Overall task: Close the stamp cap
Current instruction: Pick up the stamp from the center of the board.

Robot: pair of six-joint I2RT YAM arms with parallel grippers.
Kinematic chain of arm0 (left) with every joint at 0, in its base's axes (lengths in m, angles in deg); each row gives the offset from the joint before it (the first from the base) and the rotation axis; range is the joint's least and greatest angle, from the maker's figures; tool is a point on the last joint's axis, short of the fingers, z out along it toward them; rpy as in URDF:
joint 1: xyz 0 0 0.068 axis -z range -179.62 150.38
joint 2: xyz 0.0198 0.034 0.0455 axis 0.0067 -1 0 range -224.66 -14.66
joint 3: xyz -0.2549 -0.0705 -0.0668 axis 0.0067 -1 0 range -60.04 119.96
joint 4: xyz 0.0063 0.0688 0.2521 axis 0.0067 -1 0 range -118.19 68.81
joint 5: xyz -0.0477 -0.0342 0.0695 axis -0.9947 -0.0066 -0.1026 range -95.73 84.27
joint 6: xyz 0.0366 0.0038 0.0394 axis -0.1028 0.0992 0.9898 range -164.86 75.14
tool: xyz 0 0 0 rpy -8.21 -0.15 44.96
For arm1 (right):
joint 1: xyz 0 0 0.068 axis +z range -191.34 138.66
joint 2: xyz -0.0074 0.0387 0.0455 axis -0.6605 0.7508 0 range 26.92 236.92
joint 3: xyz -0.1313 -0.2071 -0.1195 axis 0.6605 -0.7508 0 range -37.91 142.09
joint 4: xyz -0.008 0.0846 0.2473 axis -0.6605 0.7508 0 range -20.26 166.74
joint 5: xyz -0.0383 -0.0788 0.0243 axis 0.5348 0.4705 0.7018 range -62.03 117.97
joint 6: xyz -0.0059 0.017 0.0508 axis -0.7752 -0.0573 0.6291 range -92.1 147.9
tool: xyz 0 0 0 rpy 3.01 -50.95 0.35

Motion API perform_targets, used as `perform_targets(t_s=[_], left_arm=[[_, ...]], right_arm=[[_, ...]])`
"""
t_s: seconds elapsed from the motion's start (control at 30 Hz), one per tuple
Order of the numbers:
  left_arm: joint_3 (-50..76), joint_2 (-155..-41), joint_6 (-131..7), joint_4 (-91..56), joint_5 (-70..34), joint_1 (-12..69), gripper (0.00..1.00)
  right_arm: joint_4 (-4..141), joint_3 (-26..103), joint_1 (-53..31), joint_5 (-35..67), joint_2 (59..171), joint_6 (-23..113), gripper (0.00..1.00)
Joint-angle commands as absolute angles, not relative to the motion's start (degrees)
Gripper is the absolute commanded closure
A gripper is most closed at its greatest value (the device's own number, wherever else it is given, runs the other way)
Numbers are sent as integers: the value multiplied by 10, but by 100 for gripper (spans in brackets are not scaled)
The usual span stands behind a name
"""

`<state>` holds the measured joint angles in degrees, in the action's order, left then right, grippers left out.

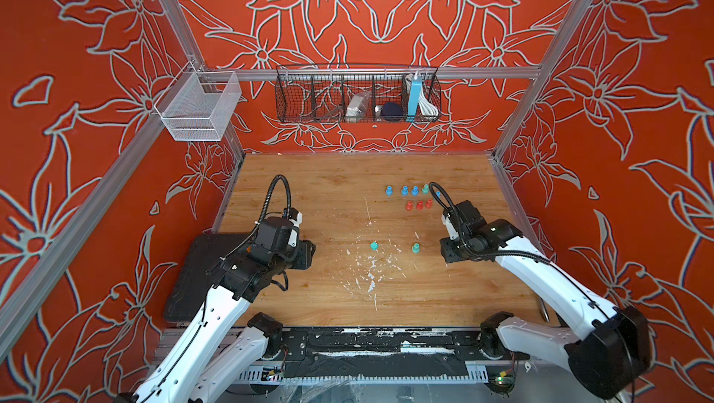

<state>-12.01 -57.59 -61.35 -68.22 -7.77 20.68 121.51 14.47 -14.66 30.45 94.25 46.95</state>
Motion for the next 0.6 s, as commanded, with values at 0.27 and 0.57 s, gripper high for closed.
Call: perform_targets(t_s=[0.27,0.57], left_arm=[[-121,-564,-605,-679,-67,204,50],[-120,-560,-607,-680,-62,204,50]], right_arm=[[1165,204,-117,301,1065,492,51],[1130,240,-88,304,1166,504,52]])
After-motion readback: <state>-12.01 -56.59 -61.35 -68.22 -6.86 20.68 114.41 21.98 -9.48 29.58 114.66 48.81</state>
